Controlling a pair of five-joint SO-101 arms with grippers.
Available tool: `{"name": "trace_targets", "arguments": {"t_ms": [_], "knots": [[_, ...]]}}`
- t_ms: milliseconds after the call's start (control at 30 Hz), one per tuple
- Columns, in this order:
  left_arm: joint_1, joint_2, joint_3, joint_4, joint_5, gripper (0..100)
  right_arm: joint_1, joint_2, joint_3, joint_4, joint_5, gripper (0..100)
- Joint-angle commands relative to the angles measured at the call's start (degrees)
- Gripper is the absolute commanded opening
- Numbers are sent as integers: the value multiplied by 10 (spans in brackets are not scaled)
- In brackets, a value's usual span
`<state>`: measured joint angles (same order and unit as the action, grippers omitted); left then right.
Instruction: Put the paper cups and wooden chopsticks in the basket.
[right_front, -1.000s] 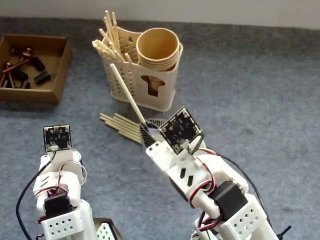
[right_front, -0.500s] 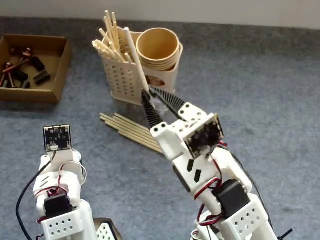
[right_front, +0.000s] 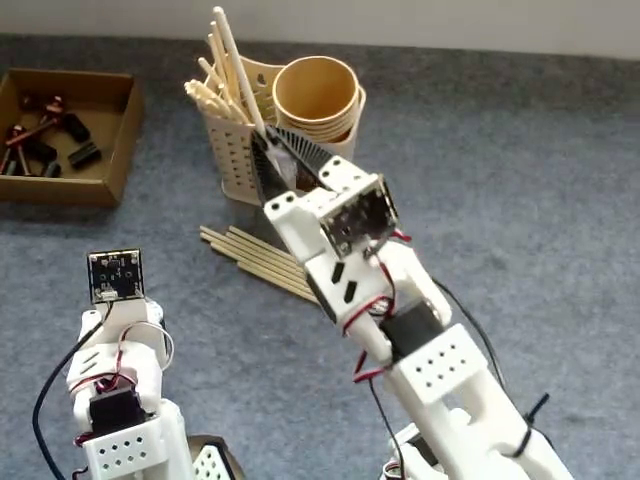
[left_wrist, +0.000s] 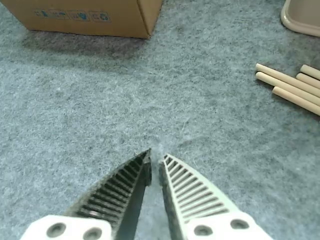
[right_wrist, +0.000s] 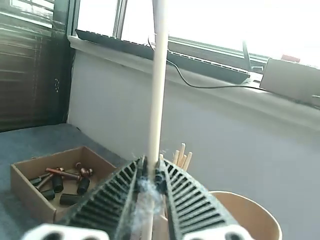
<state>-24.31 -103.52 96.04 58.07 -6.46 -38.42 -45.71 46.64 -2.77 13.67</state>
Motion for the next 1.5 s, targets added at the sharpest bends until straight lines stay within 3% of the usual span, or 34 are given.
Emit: {"name": "trace_targets", "arguments": {"t_ms": [0, 467, 667, 1167, 1467], "knots": [[9, -1, 12, 3, -2, 43, 7, 62, -83, -27, 9, 4], [9, -1, 12, 4, -2, 42, 8, 306, -344, -69, 13, 4], [9, -1, 12, 4, -2, 42, -1, 396, -411, -92, 148, 4], [9, -1, 12, 4, -2, 42, 0, 436, -364, -91, 170, 5], [9, -1, 12, 4, -2, 42, -1, 433, -317, -87, 169, 70]]}}
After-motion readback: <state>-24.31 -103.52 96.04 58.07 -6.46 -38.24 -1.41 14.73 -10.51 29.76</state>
